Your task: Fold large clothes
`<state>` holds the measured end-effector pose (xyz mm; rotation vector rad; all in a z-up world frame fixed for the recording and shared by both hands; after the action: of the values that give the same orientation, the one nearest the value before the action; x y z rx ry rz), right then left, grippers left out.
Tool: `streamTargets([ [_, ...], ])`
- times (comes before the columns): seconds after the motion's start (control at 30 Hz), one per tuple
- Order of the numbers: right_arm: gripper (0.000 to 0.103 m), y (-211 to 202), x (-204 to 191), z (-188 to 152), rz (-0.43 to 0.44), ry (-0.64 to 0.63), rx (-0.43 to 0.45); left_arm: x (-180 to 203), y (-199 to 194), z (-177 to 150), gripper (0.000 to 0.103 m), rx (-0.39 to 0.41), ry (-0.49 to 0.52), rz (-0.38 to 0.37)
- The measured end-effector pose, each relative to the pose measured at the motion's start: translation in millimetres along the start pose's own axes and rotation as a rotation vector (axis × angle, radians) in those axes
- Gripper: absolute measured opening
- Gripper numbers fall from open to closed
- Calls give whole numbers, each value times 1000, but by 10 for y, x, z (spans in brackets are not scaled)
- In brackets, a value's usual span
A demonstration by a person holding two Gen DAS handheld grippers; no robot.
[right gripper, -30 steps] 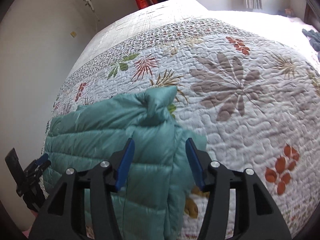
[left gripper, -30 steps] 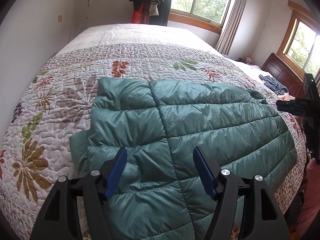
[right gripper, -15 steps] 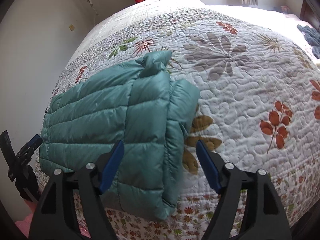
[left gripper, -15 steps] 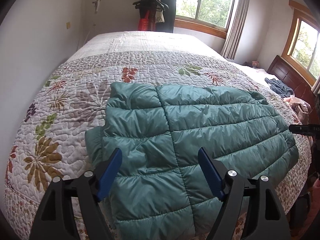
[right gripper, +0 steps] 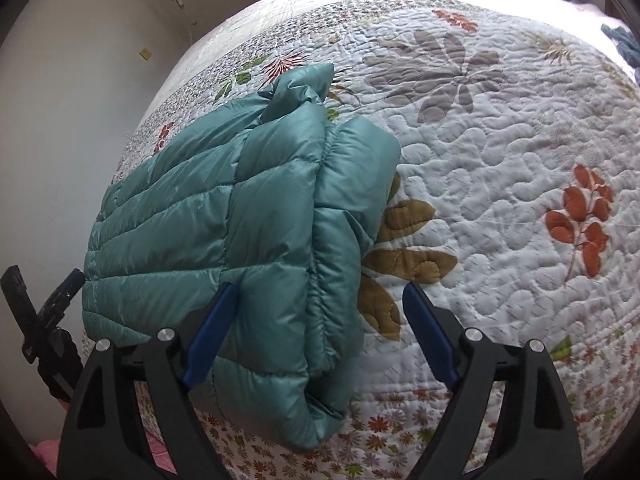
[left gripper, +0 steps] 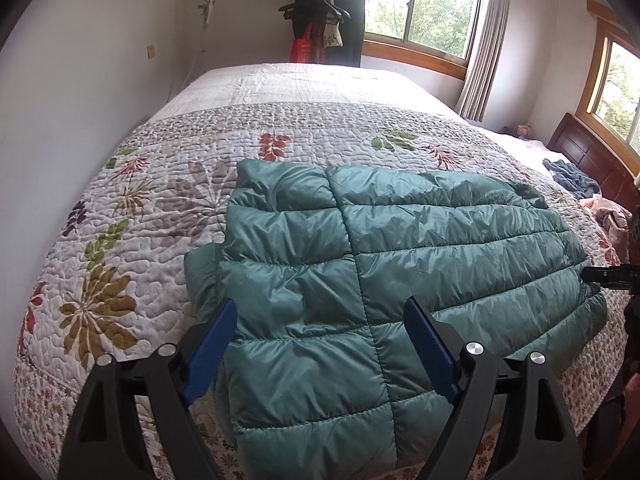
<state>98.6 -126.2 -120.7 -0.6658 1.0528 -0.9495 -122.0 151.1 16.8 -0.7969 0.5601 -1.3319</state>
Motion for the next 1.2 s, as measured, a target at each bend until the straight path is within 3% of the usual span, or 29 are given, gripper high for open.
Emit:
streamTargets([
  [0.47,82,398,-231,32,211,1,-104,-50,256,-73,86,-48,-10,1],
  [0.53,71,449,-286,26,243,3,-115,-59,289,-89,86,-55,-14,-4],
  [0.6,51,425,-343,36,271,2,-112,-61,305,-94,86,-58,-14,-6],
  [0.63,46,385,-363,41,278,0,-105,-57,306,-92,86,-58,-14,-7],
  [0.7,32,268,-406,62,276,-4,-83,-43,297,-71,86,-56,-14,-14],
  [0.8,25,43,-474,130,270,-19,-30,-3,265,-18,86,-44,-11,-30],
  [1.03,23,-406,-225,247,150,19,71,135,330,58,86,-23,26,-32],
  [1.2,24,-136,100,12,101,135,-6,198,629,-75,89,-85,23,-70],
])
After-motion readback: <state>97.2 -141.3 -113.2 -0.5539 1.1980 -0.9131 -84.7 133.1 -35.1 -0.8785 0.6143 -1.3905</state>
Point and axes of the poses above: each gripper's, at about its wrist camera, not at the fingertips, and y roughly the way its jaws point, x to its right, z to its top, the point moved 10 cm from there along y, roughly the way its jaws point, and after that the axes turned 2 degrees about -y, right-handed, at the moved point
